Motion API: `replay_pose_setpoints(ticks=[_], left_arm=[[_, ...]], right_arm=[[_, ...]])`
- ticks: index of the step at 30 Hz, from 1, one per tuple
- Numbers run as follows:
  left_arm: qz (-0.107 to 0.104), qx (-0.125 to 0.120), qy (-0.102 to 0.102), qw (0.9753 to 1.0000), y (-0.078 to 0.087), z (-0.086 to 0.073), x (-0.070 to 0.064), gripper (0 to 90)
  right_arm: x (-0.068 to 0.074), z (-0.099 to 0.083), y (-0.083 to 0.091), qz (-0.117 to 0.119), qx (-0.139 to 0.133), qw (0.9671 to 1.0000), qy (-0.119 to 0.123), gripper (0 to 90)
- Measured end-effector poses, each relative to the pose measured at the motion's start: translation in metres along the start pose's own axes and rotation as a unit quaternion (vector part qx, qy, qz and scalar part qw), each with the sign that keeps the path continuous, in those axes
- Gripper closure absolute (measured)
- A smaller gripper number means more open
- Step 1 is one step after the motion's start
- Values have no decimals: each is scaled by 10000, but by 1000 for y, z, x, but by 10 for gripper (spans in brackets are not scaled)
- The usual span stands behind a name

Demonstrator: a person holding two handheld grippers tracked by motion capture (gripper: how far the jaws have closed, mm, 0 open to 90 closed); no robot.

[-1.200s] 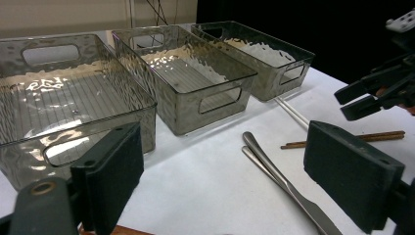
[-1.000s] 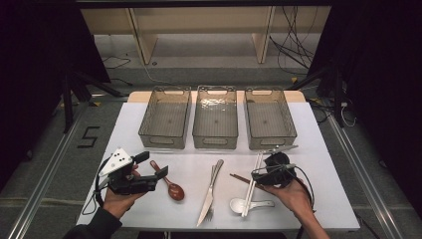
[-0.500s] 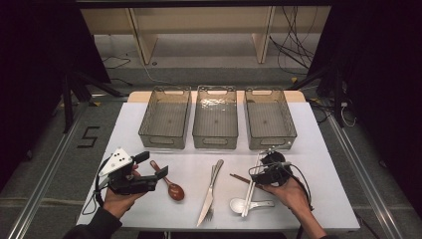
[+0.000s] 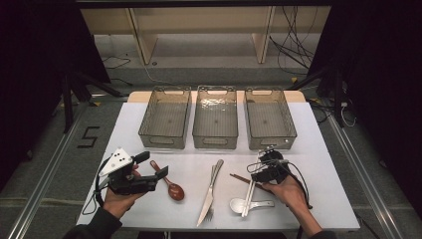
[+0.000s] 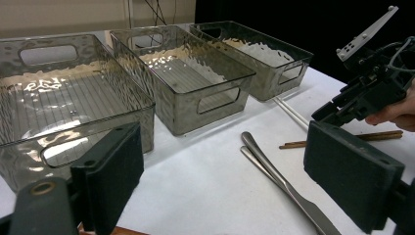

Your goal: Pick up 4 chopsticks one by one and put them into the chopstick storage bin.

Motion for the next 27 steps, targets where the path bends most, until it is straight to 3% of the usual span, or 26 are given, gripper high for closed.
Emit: replay_pose_setpoints(ticks=[8, 27], left_arm=[[0, -2, -8, 10000, 0, 0, 0, 143], [4, -2, -15, 10000, 1, 1, 0, 143]], right_arm=[[-1, -2, -3, -25, 194, 9998, -26, 586], [-3, -3, -2, -108, 319, 9994, 0, 691]])
Point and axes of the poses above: each handheld gripper's, and its own axes: y roughly backward along the jaws, z roughly out of its top, x roughly to its left, the point moved 5 cm from there along -y, roughly forward along the jaws, and after that the axes turned 11 degrees about -y, right-handed, at the moved point
